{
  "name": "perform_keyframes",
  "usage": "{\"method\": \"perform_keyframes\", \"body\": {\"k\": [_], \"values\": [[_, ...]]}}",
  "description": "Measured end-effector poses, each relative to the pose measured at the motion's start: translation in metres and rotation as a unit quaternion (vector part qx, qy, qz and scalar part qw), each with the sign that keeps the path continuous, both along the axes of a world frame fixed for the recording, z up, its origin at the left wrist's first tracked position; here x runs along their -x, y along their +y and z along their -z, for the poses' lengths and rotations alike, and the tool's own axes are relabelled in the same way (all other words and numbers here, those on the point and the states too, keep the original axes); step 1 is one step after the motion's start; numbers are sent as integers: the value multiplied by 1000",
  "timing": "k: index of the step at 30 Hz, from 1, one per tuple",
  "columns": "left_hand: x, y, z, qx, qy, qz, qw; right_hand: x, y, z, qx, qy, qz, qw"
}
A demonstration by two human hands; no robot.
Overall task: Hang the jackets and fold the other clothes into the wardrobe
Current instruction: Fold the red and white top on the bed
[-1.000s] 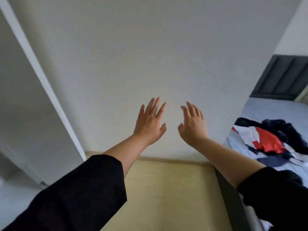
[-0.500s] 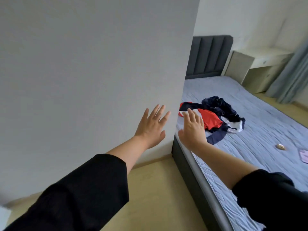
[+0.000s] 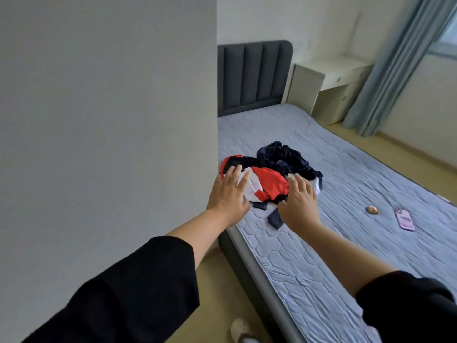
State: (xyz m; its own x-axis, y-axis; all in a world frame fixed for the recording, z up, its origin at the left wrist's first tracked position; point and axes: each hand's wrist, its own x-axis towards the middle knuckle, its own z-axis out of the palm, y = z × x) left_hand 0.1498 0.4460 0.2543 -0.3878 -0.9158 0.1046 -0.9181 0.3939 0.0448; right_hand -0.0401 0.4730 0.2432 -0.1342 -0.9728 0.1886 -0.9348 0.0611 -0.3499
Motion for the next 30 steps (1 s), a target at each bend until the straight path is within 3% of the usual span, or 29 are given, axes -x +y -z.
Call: {"method": "perform_keyframes", "body": {"k": [4,6,9,16,22,30], "values": [[29,-73,23,-32,-1,14,999,39,-81,20,-9,-9,2,1000],[44,-114,34,-74,43,14,996,51,-125,38,-24,-13,-4,1000],[65,-167,56,-151,115,-30,981,63,-180,74,-80,-29,-16,996],[82,-252,146,-240,164,-94,952,80,-268,182,-151,-27,-33,988],[84,-272,264,-288,178,-135,931,87,-291,317,-226,-12,-7,974],[112,-281,479,-324,179,-158,916,115,-319,515,-339,38,31,939]]}}
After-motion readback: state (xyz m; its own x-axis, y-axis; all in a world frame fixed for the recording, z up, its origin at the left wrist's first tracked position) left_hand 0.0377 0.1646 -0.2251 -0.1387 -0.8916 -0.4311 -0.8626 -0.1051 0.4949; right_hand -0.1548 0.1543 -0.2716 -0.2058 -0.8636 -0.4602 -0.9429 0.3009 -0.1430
